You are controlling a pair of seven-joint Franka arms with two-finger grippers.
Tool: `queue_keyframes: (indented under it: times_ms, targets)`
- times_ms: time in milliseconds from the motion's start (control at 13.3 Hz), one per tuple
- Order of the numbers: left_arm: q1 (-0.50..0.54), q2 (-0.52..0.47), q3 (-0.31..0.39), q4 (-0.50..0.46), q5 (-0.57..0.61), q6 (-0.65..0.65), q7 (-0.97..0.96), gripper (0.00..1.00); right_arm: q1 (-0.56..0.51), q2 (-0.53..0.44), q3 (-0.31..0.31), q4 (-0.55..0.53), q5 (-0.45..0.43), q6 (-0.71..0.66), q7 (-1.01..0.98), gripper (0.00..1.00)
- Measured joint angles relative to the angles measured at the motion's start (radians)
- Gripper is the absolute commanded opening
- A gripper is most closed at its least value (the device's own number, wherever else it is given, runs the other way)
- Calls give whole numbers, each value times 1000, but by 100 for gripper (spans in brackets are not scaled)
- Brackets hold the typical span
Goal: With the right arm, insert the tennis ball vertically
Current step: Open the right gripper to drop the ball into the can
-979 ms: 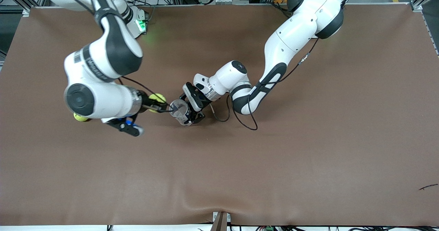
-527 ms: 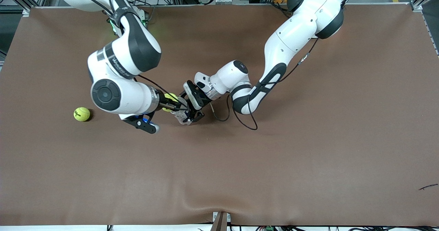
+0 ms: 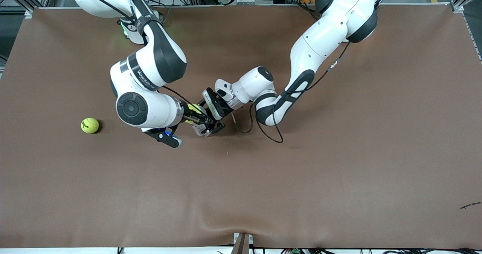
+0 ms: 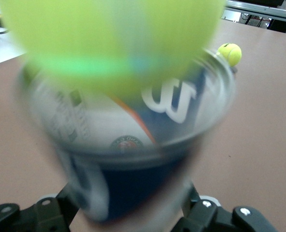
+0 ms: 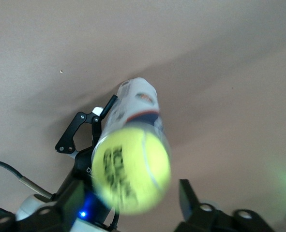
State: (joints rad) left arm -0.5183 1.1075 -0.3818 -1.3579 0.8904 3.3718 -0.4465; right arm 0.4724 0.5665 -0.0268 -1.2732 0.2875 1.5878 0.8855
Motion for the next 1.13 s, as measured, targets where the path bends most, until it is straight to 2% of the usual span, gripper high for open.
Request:
queue_keyframes:
  times_ms: [377,527,678,904,1130]
  targets:
    - [0,0,2,-10,1,3,1,92,-10,-6,-17,9,0,-16,7,100]
    - [0,0,2,-11,1,3,1,92,-64,-13,-29,15,-2,-54,-53,100]
    - [-1,0,2,-11,1,3,1,92,-165,-16,-38,22,-19,-74,-217,100]
    - [-3,0,2,-12,1,3,1,92,-337,-11,-42,4,-135,-90,-515,100]
    - [-3,1,3,-13,1,3,1,92,-443,0,-42,-72,-277,-60,-730,100]
